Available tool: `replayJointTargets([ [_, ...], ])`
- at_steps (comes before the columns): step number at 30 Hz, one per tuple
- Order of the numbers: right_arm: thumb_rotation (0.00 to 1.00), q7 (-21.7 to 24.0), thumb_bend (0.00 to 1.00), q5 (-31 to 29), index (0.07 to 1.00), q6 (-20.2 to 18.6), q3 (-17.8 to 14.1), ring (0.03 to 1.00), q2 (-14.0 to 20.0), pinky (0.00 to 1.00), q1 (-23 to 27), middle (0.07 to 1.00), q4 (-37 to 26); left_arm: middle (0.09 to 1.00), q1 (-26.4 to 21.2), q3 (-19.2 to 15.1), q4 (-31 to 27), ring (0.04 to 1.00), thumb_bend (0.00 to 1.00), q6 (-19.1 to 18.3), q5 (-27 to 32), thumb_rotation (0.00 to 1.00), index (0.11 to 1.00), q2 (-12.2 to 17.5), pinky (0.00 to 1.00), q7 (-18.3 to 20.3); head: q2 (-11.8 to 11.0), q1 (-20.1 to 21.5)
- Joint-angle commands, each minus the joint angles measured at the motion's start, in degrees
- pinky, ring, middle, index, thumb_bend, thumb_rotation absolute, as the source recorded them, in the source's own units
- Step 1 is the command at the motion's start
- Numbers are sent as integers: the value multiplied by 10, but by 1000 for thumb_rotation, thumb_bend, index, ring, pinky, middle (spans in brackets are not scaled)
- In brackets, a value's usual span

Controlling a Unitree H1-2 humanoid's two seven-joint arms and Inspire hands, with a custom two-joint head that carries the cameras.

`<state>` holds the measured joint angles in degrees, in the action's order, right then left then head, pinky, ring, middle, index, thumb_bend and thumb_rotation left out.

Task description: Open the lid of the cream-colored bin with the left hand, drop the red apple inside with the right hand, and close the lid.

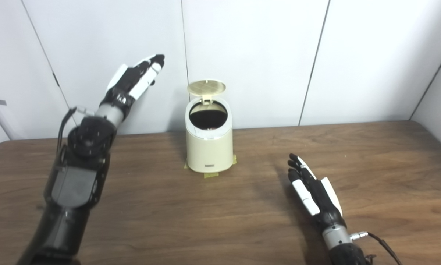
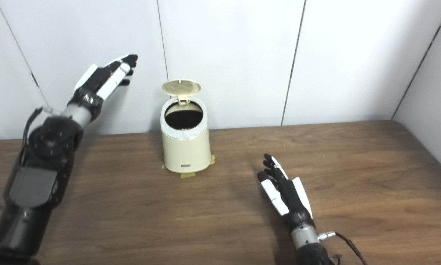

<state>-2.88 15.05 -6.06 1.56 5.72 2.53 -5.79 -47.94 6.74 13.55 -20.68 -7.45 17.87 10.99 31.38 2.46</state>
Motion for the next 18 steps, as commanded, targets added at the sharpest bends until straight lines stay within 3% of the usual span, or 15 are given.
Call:
replayJointTargets([
  [1, 1000, -2, 556, 3, 934, 13, 0, 876, 5, 819, 18, 904, -16, 912, -57, 6, 5, 911, 443, -4, -17, 978, 908, 10, 863, 5, 0, 0],
  [13, 1000, 1, 578, 0, 932, 7, 0, 874, 1, 813, 22, 896, -12, 927, -113, 39, 62, 941, 431, 23, -59, 951, 897, -14, 850, 2, -6, 5],
  [18, 1000, -2, 573, 4, 921, 8, 1, 869, 1, 808, 22, 886, -12, 972, -110, 58, 52, 986, 466, -5, -80, 921, 948, -23, 963, 11, -6, 8],
])
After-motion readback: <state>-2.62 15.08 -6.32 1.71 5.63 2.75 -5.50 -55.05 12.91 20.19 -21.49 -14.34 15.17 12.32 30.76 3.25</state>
